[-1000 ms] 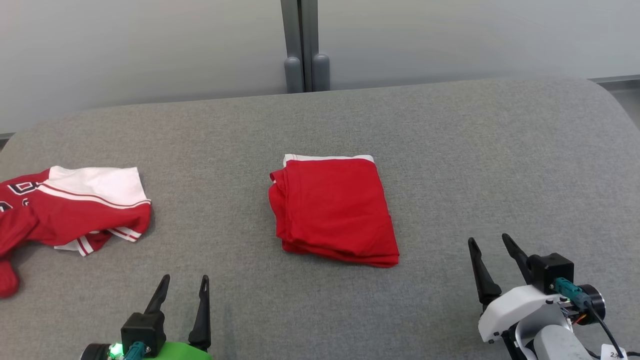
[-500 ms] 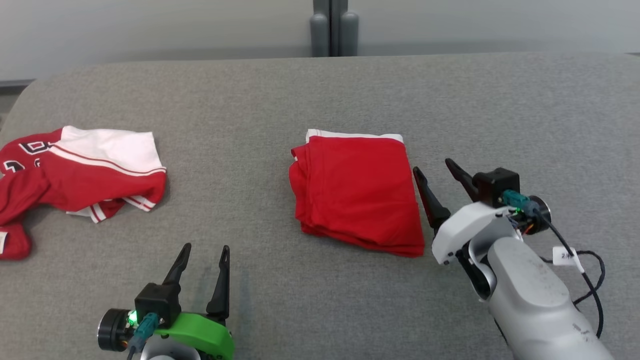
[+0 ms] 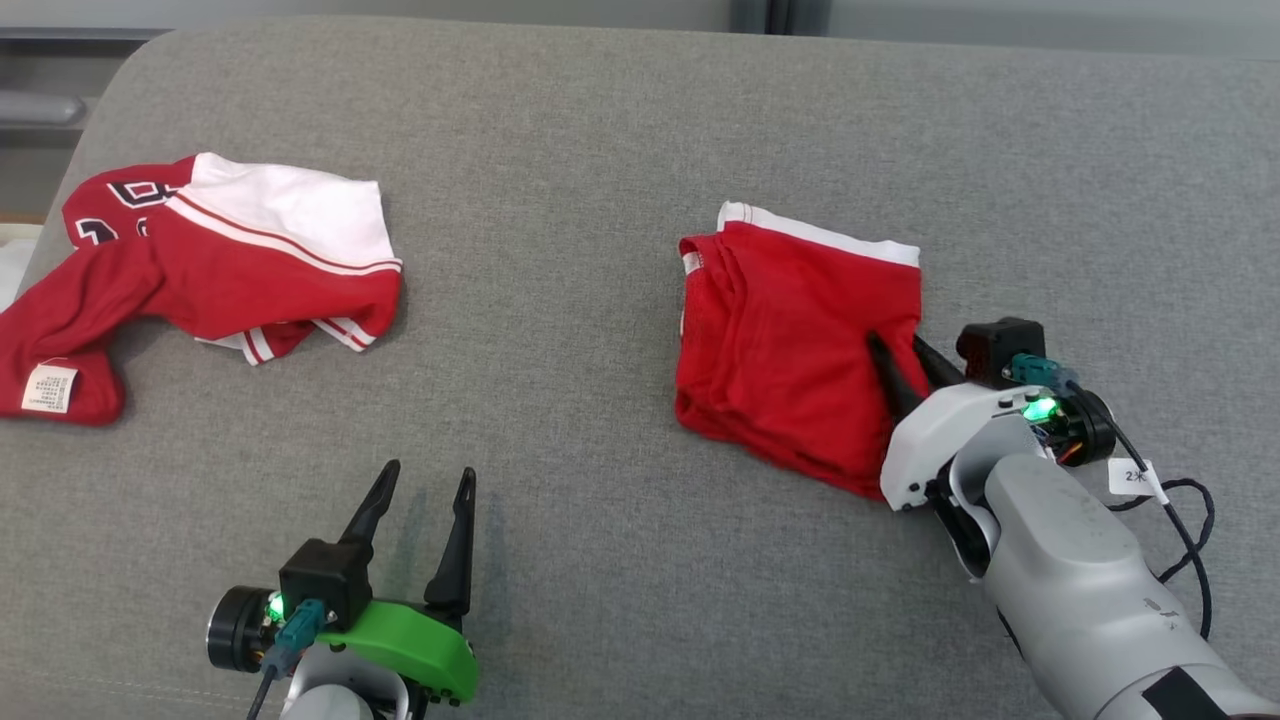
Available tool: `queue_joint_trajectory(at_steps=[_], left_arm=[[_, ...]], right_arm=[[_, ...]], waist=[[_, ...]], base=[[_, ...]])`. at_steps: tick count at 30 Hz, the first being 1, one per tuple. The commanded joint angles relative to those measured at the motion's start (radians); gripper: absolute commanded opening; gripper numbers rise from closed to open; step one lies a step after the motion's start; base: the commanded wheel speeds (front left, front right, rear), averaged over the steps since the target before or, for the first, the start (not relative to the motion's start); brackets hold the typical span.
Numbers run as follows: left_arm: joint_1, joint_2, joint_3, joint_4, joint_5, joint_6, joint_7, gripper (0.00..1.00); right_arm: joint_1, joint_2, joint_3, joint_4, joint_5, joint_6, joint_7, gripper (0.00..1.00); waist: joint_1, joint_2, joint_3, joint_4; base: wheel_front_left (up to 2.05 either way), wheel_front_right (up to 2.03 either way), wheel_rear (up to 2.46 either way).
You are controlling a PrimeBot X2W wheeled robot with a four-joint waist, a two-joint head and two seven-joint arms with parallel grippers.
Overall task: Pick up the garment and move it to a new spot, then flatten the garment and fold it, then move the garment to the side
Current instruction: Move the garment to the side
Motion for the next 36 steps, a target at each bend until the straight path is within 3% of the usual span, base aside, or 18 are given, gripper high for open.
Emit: queue_joint_trajectory(at_steps=[1, 7, 18, 24, 30, 36], left_arm=[[-0.017, 0.008, -0.004, -0.007, -0.005, 0.002, 0.000, 1.00], [0.005, 0.016, -0.028, -0.034, 0.001, 0.002, 0.000, 1.00], [0.017, 0.015, -0.099, -0.091, 0.024, 0.002, 0.000, 1.00], [0.011, 0.017, -0.128, -0.110, 0.026, 0.003, 0.000, 1.00], [0.014, 0.030, -0.140, -0.120, 0.015, 0.002, 0.000, 1.00], [-0.014, 0.075, -0.158, -0.151, 0.004, 0.002, 0.000, 1.00]], right_arm=[[0.027, -0.005, -0.013, 0.006, -0.012, -0.002, 0.015, 0.00], [0.080, -0.009, -0.091, -0.091, -0.054, -0.003, 0.011, 0.00], [0.195, -0.006, -0.091, -0.182, -0.068, -0.003, 0.011, 0.00], [0.238, -0.005, -0.094, -0.219, -0.072, -0.002, 0.009, 0.00], [0.243, -0.004, -0.102, -0.249, -0.087, -0.002, 0.008, 0.00], [0.158, -0.004, -0.195, -0.248, -0.217, -0.002, 0.008, 0.00]], waist=[[0.0000, 0.0000, 0.004, -0.003], [0.0000, 0.0000, -0.034, -0.088], [0.0000, 0.0000, -0.073, -0.398], [0.0000, 0.0000, -0.066, -0.520], [0.0000, 0.0000, -0.031, -0.565], [0.0000, 0.0000, 0.054, -0.530]], base=[[0.00, 0.00, 0.00], [0.00, 0.00, 0.00], [0.00, 0.00, 0.00], [0.00, 0.00, 0.00], [0.00, 0.00, 0.00], [0.00, 0.00, 0.00]])
